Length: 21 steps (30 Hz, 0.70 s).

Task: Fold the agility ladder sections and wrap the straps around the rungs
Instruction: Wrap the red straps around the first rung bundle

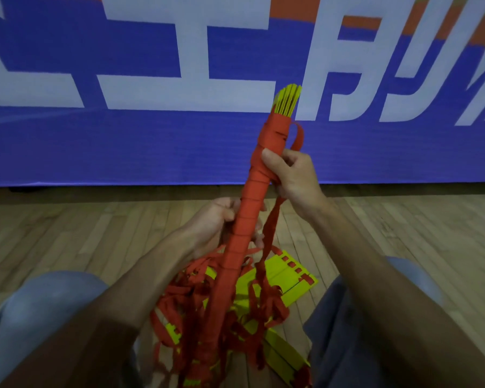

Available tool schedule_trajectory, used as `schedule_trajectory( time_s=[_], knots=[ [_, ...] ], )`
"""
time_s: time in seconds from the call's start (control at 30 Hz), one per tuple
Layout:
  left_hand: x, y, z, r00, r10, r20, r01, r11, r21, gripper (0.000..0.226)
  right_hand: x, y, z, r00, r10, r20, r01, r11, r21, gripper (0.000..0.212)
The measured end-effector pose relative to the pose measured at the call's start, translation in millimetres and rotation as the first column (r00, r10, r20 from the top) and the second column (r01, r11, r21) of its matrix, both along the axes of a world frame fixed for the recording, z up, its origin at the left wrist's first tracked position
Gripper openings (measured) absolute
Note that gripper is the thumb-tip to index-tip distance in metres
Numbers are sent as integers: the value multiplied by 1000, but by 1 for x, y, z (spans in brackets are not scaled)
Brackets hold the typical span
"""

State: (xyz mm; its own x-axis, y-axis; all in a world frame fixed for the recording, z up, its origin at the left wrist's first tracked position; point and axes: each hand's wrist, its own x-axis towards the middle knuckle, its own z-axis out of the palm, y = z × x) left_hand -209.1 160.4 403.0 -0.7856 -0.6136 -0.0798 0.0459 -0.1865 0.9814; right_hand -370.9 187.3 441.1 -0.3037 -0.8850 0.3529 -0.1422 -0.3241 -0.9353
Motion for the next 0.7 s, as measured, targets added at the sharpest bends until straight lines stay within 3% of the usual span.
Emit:
schedule_trajectory(
  time_s=[0.1,0.23,0.4,0.53,0.7],
  knots=[
    [-4,2,-2,998,-45,36,44,999,21,43,3,1,2,995,-94,24,95,995,-37,18],
    [-10,5,-5,999,25,44,-26,999,19,40,1,-1,1,961,-275,32,275,961,-1,22],
    [-18,13,-13,981,143,134,-132,987,-93,49,-7,-4,-1,780,-573,-251,590,807,-6,46],
    [-26,13,-18,922,341,184,-279,914,-294,36,-3,-5,-4,744,-562,-361,615,788,40,58],
    [-16,3,-18,899,380,217,-293,891,-346,20,-4,-6,-8,681,-470,-562,624,774,109,71]
  ],
)
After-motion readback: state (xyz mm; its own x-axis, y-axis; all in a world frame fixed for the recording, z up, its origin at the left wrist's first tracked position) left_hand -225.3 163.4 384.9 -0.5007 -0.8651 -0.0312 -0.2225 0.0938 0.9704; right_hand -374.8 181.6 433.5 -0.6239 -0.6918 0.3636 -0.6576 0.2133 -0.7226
